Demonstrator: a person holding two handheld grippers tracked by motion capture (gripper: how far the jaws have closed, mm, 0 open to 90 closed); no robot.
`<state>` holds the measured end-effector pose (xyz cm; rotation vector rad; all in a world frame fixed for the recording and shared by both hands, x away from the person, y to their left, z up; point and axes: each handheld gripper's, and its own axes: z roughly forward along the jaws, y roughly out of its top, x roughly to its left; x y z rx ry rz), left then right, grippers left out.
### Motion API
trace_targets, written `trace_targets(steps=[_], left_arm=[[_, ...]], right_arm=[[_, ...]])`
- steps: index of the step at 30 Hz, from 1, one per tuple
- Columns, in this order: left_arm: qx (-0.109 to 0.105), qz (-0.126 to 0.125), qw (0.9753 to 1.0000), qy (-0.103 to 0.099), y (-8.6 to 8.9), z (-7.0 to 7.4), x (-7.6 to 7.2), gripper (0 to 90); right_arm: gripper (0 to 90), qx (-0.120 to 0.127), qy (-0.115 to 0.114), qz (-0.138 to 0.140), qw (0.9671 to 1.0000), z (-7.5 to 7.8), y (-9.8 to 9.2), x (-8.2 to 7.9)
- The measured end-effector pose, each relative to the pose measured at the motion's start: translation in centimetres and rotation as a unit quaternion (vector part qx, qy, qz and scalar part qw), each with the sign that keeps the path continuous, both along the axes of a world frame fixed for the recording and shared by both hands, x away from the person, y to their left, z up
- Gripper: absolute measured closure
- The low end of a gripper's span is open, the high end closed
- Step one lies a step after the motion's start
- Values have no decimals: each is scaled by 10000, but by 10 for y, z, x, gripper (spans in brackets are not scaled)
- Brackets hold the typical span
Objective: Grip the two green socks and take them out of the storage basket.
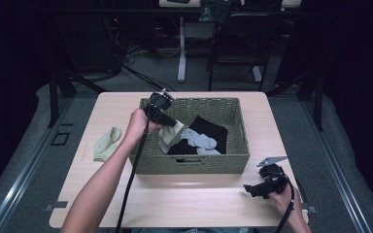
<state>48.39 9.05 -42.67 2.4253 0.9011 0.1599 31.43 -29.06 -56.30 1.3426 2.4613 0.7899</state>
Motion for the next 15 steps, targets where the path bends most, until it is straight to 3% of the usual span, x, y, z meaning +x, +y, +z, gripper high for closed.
trace_targets(steps=[7,15], left_arm=[[-202,78,9994,-256,13,32,-5,799],[-219,187,9983,-498,26,62,-10,798]], right_arm=[[10,14,10,5,10000,0,0,0],[10,-3,21,4,10000,0,1,0]])
